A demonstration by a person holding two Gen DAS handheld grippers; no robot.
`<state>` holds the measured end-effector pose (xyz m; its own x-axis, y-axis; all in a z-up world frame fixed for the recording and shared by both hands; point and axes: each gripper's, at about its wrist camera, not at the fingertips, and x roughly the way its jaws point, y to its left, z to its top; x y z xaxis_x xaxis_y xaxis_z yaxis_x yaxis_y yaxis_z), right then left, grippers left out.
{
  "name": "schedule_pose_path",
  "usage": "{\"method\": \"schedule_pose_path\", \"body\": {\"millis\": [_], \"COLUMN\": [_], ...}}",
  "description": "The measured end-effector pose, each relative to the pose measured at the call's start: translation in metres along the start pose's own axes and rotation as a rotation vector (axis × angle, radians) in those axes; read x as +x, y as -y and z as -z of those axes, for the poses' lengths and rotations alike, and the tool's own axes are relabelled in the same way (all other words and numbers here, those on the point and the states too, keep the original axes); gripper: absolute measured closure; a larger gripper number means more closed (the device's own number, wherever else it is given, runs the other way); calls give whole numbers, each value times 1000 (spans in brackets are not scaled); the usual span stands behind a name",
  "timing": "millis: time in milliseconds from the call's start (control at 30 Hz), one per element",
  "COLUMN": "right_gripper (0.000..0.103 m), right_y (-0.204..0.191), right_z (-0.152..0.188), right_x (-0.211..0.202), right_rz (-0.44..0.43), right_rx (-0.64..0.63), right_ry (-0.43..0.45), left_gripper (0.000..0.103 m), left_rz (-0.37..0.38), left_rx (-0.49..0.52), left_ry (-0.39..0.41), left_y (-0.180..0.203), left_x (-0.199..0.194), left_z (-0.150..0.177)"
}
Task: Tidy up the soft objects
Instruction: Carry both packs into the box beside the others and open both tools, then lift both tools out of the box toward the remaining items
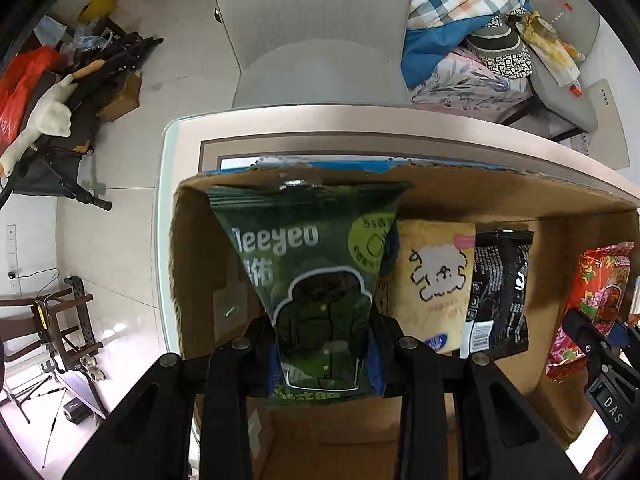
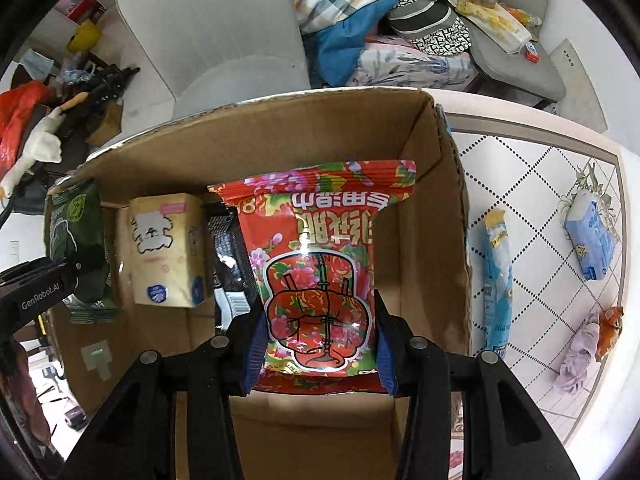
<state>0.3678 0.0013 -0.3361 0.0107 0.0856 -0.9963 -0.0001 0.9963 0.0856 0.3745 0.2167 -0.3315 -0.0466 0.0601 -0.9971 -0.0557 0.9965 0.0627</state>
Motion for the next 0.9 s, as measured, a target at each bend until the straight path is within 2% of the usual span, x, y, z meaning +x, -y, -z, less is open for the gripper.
{"method": "schedule_pose_path", "body": {"millis": [200, 267, 300, 600, 667, 733, 767, 800, 900], "right_gripper": [51, 41, 40, 39, 35, 27, 24, 20, 5], "right_y": [-8, -10, -11, -19, -22, -25, -27, -28, -33], "right_z": [-10, -11, -11, 3, 10, 20, 26, 30, 46], "right_x": [10, 9, 8, -10, -15, -22, -25, -27, -36], "right_rz": [39, 58, 56, 27, 19, 7, 1, 0, -4], "right_rx": [-4, -5, -6, -16, -24, -34, -44, -52, -72], "right_ry": [-1, 13, 18, 22, 24, 29, 33, 36, 49], "left_gripper": [68, 64, 62, 44, 42, 26, 10, 5, 4], "left_rz": [-17, -9, -5, 26, 37, 43, 41, 38, 25], "left_rx": [-15, -30, -35, -51, -59, -63, -63, -60, -55], "left_ry": [-43, -30, -22, 44, 62, 82, 94, 103, 128], "left_y": [-3, -6, -8, -17, -19, -19, -19, -18, -13], "left_x": [5, 0, -2, -35, -44, -51, -55, -57, -65], "left_z": [-8, -10, -10, 6, 16, 27, 34, 39, 58]}}
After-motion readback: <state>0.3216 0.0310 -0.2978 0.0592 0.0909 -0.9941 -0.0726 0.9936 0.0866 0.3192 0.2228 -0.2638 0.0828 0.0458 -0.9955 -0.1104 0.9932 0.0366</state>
